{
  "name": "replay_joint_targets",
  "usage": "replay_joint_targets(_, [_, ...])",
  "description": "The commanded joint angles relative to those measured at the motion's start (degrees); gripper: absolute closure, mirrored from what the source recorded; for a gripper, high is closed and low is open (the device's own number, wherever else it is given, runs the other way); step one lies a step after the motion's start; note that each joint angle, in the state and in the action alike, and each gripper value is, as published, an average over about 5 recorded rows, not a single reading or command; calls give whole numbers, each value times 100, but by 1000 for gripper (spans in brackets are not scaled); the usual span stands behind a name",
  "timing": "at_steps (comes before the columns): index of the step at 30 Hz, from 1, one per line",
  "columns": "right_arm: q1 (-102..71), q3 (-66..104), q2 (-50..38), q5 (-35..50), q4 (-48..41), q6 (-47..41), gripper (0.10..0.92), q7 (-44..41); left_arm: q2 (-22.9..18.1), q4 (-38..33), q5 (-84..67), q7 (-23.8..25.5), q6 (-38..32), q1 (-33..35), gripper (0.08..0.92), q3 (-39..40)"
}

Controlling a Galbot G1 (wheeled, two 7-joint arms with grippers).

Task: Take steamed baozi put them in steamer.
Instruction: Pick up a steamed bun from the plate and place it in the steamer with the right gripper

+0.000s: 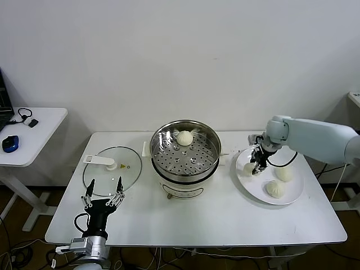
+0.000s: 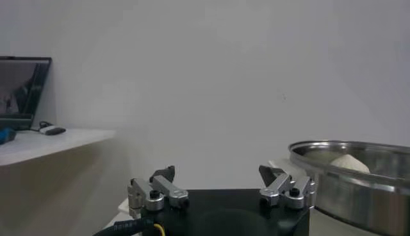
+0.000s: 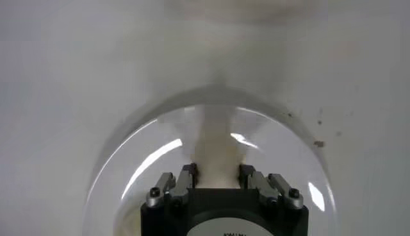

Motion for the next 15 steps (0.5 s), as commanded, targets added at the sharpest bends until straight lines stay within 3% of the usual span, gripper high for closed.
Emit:
replay_joint_targets(1, [1821,-900,119,775,969,-38,547,-193,7,-28,-1,5,7,0,177,18])
replay_joint_targets(9, [2884,-1016,583,1774,1795,-345,526,-126,42,-73,-9,7,1,12,177,119])
replay_joint_targets(15, [2758,-628,1280,2226,1685,-641,517,130,81,-141,-32,10,6,22,177,155])
